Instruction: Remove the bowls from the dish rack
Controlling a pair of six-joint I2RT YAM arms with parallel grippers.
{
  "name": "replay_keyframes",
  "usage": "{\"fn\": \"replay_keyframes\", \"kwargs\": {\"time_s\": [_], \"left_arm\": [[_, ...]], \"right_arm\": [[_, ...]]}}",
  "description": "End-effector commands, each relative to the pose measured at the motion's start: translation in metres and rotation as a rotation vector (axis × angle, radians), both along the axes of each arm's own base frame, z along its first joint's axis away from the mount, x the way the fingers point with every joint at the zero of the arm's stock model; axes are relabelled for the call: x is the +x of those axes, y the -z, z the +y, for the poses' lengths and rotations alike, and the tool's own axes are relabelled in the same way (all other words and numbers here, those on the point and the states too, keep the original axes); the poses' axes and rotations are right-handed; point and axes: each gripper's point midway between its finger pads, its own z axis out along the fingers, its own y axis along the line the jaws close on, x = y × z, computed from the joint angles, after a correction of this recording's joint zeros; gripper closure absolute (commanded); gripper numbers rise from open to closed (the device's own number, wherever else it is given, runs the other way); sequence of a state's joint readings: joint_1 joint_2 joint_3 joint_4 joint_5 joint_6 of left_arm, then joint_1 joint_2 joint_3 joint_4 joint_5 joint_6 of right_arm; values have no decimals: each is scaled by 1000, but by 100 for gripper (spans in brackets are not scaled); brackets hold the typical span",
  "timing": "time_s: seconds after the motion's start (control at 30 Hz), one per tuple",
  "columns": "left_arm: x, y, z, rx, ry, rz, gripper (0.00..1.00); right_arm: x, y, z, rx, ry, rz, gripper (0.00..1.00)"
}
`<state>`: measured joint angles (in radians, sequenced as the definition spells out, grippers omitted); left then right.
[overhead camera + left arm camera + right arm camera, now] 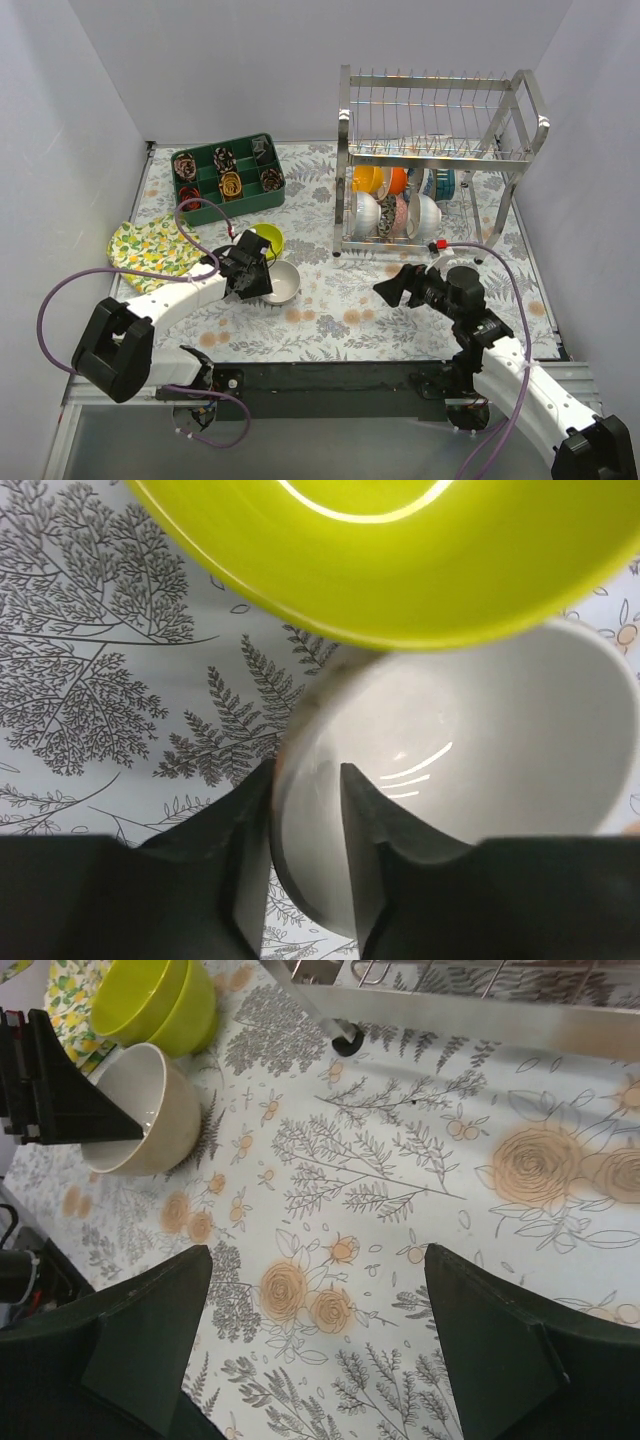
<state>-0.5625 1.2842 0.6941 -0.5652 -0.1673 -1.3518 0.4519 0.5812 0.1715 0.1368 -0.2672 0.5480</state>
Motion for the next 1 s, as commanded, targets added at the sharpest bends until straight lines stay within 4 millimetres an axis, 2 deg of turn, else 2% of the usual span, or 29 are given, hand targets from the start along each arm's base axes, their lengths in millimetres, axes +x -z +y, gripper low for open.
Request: {"fn": "replay_keyframes", "kwargs": {"time_s": [0.0,0.03,0.1,0.13,0.23,0.27,0.33,0.4,0.47,0.5,0.63,0.77,0.83,0.97], "left_arm": [[0,-13,-8,-55,34,-22,64],[0,-17,-8,-64,37,-33,55],[-3,-20,-8,-71,42,-30,48],[-3,-24,-8,-76,43,-41,40],[-5,-34,-9,-105,39,-61,25],[-5,-42,-11,-125,43,-86,18],[-4,-52,-12,-147,43,-109,11],[-1,-71,-13,-169,41,-157,3],[0,-84,-12,-183,39,-194,2],[2,-97,-12,-199,37,-232,2],[2,-128,-6,-227,27,-328,2],[8,-159,8,-236,10,-508,2],[5,-167,19,-235,-12,-583,2],[4,-182,29,-255,-6,-743,2]], "right_arm": [[20,-21,-14,-97,75,-89,4],[24,-23,-18,-121,92,-104,4],[29,-28,-21,-142,109,-116,4],[32,-28,-24,-158,126,-125,4],[41,-31,-31,-201,163,-142,4],[44,-35,-33,-208,174,-151,4],[50,-36,-41,-244,219,-158,4],[56,-44,-46,-265,248,-182,3],[63,-48,-52,-299,278,-199,3],[66,-58,-52,-300,286,-222,3],[82,-66,-65,-373,355,-230,1],[97,-68,-76,-419,413,-212,1],[106,-65,-85,-437,440,-191,2],[125,-77,-95,-423,478,-206,1]]}}
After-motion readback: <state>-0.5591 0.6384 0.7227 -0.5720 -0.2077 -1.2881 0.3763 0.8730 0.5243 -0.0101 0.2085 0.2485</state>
